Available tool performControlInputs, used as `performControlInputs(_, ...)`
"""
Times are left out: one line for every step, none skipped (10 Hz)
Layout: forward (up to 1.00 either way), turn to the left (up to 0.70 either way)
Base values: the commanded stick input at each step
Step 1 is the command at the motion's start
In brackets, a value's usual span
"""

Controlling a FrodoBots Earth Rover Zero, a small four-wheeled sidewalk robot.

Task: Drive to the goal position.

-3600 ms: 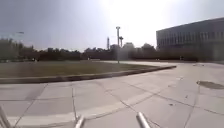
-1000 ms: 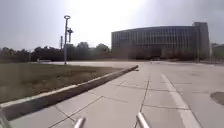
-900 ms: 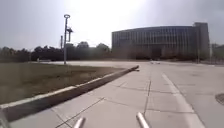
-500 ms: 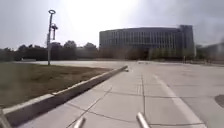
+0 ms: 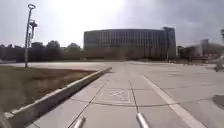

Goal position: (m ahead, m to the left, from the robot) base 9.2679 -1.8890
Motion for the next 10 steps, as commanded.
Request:
performControlInputs(1.0,0.0)
performControlInputs(1.0,0.0)
performControlInputs(1.0,0.0)
performControlInputs(1.0,0.0)
performControlInputs(1.0,0.0)
performControlInputs(1.0,0.0)
performControlInputs(1.0,0.0)
performControlInputs(1.0,0.0)
performControlInputs(1.0,0.0)
performControlInputs(1.0,0.0)
